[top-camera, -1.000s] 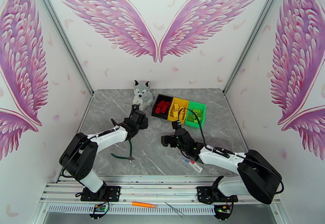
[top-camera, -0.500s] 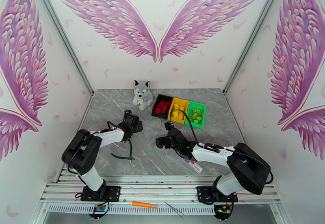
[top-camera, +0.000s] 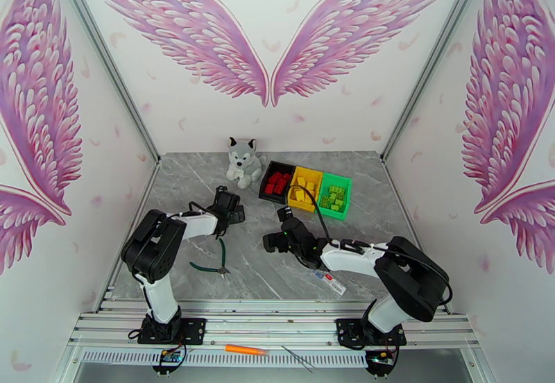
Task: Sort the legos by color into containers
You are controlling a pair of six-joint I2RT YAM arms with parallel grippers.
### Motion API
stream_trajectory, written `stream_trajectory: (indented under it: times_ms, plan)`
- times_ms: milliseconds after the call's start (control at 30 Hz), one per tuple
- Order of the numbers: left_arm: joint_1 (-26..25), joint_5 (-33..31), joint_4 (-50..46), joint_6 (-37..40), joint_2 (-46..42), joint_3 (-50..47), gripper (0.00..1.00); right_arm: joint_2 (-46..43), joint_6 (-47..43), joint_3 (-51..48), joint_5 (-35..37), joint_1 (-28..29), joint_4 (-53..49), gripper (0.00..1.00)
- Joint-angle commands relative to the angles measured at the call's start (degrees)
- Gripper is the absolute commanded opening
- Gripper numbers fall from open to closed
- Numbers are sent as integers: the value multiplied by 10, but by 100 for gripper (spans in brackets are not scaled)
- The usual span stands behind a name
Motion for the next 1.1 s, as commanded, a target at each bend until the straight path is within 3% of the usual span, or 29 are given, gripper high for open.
stream_trajectory:
  times_ms: [0, 567, 1067]
  plan:
    - [-2, 7, -11, 9, 18, 29, 93, 9, -2, 16, -2, 4, 10, 99]
    - [-3, 10, -11, 2, 13, 30, 61, 6, -3, 3, 9, 4, 17, 99]
    - [-34, 12, -40, 6, -83, -9, 59, -30, -3, -9, 34, -12, 20, 99]
